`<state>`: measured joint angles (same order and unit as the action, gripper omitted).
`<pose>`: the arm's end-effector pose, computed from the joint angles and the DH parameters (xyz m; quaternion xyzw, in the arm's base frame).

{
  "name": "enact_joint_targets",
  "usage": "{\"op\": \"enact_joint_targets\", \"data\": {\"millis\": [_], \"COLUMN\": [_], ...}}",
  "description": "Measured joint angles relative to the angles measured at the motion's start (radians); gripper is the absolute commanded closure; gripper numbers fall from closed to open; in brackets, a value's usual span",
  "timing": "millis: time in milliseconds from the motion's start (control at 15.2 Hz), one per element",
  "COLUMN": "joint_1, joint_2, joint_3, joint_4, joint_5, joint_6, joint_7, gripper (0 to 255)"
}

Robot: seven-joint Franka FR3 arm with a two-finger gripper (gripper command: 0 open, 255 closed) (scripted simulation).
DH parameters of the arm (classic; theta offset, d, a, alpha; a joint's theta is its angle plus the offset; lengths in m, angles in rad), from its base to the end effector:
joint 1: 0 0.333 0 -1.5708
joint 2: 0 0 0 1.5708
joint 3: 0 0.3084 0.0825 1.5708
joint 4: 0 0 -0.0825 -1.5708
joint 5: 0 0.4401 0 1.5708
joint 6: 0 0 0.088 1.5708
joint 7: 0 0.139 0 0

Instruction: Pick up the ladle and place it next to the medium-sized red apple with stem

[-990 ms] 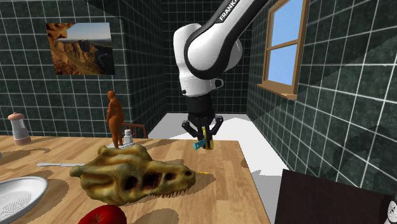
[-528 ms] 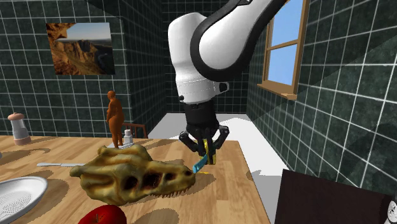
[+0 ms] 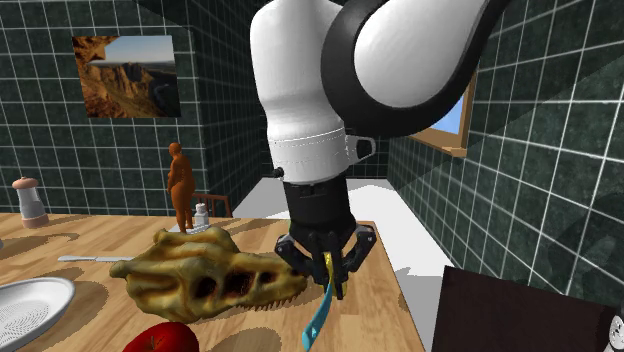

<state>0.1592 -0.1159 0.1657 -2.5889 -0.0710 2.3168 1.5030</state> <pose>0.4274 0.1377 0.2031 0.8419 -0.5328 -0.0217 0.0831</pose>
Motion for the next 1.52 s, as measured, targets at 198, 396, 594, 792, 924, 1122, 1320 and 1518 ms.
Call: {"op": "enact_joint_targets", "data": {"millis": [198, 396, 594, 792, 924, 1122, 1320, 1518], "joint_1": [0.034, 0.038, 0.036, 0.034, 0.033, 0.033, 0.036, 0.038], "joint_2": [0.001, 0.034, 0.073, 0.117, 0.145, 0.195, 0.245, 0.294], "joint_3": [0.038, 0.046, 0.046, 0.046, 0.044, 0.041, 0.035, 0.022], "joint_4": [-0.012, -0.024, -0.033, -0.034, -0.039, -0.034, -0.034, -0.03], "joint_5": [0.02, 0.012, -0.003, -0.022, -0.037, -0.061, -0.09, -0.121], "joint_6": [0.009, 0.053, 0.099, 0.143, 0.175, 0.217, 0.264, 0.307], "joint_7": [0.057, 0.079, 0.093, 0.109, 0.121, 0.142, 0.167, 0.187], "gripper": [255, 255, 255, 255, 255, 255, 255, 255]}}
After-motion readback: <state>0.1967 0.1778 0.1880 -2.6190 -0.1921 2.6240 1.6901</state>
